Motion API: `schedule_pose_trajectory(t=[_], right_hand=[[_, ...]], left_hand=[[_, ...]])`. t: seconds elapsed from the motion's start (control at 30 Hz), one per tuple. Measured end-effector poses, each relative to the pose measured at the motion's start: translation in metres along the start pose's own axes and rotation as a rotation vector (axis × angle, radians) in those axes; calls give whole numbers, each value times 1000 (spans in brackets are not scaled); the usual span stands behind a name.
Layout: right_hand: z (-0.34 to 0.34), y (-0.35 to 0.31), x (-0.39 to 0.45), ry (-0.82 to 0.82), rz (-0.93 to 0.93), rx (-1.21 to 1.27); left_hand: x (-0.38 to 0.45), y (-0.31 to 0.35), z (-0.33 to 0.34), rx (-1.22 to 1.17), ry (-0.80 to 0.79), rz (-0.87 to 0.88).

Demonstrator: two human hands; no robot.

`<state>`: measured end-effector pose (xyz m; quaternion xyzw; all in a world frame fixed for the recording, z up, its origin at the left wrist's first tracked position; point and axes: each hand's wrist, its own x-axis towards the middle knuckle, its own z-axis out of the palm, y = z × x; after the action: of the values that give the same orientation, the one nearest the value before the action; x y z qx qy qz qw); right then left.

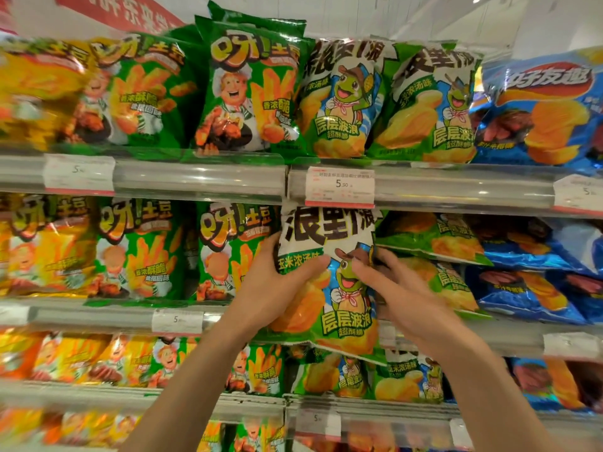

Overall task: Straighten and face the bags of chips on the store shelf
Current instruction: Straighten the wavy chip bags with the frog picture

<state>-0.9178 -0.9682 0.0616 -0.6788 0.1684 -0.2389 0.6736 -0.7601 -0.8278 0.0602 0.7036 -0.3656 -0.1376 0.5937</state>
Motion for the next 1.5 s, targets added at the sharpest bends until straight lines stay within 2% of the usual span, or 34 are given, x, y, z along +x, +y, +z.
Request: schedule_pose_trajectory(t=[0.1, 0.17, 0.23, 0.33, 0.4, 0.5, 0.57, 0.63, 0.83, 0.97, 1.1, 1.2, 1.27, 1.37, 1.43, 1.5], right_hand=[[21, -2, 9, -16, -13, -121], [29, -1, 16, 32, -7, -192], [34, 1, 26, 170, -91, -352], [38, 6, 48, 409, -246, -850], [42, 9, 65, 426, -159, -1078], [47, 14, 86, 333, 161, -1206], [46, 17, 94, 285, 256, -1183], [42, 18, 97, 288, 221, -1141], [39, 24, 89, 433, 19, -982], [46, 33, 89, 470, -208, -879], [54, 40, 102, 514, -369, -983], [50, 44, 115, 463, -192, -1031], [46, 48, 118, 452, -37, -954], [40, 53, 118, 459, 97, -854], [39, 53, 120, 471, 108, -818], [41, 52, 122, 523, 24, -787]], left_hand=[[-12, -8, -19, 22, 92, 23], [-15, -16, -33, 22, 154, 12], [-18, -24, -47, 32, 213, 3], [-22, -30, -63, 16, 275, 24], [-22, -30, -70, 18, 302, 22], [-19, -30, -77, 35, 331, 17], [-18, -30, -79, 53, 342, 25], [-17, -31, -80, 57, 347, 32], [-18, -32, -83, 29, 348, 37], [-16, -31, -86, 11, 346, 34], [-17, -31, -87, 21, 349, 39], [-18, -30, -86, 17, 348, 51], [-18, -30, -86, 10, 343, 56], [-18, -32, -86, 3, 338, 63], [-18, -34, -86, 2, 338, 66], [-18, -34, -87, 3, 341, 71]])
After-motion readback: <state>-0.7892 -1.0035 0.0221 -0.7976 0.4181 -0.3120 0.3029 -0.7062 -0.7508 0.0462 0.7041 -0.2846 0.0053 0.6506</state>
